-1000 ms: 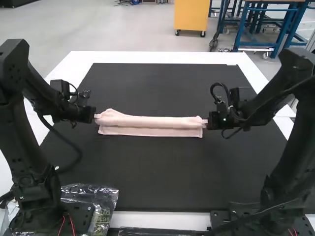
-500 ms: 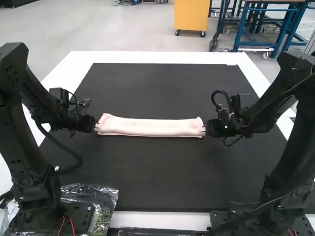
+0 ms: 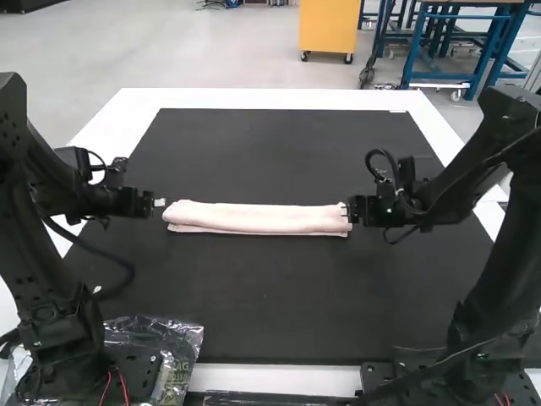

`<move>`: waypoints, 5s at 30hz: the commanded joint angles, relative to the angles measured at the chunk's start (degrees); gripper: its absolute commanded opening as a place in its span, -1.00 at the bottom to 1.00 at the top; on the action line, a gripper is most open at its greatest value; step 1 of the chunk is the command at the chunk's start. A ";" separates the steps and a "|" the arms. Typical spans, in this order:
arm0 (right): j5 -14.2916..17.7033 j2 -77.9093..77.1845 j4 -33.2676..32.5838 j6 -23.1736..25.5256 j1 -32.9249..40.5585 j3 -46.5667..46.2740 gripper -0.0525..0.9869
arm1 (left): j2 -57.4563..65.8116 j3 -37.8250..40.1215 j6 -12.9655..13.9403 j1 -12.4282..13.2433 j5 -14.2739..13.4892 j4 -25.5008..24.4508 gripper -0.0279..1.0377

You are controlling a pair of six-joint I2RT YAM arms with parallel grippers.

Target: Fold the towel.

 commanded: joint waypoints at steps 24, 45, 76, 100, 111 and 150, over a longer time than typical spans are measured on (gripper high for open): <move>-0.75 6.66 2.61 -0.13 5.92 2.03 0.40 | -1.43 1.32 -4.35 1.01 3.29 0.40 0.87; -5.15 -2.13 -4.77 -3.03 -1.99 3.61 -0.95 | -1.52 0.88 -4.17 0.92 3.20 1.11 0.87; -2.16 -0.55 -9.78 1.36 19.02 14.34 -0.94 | -1.52 0.88 -3.64 -0.93 2.76 4.71 0.87; -0.75 13.95 -3.89 5.67 31.41 28.66 -0.94 | -4.06 -3.78 -4.43 -0.66 3.72 7.52 0.87; -0.84 18.87 -3.98 7.25 33.87 35.17 -0.94 | -5.03 -5.19 -4.52 -0.58 3.72 7.79 0.87; -5.67 23.79 14.57 10.94 30.89 28.31 -0.95 | -11.36 -6.77 -12.08 -0.40 3.46 11.39 0.87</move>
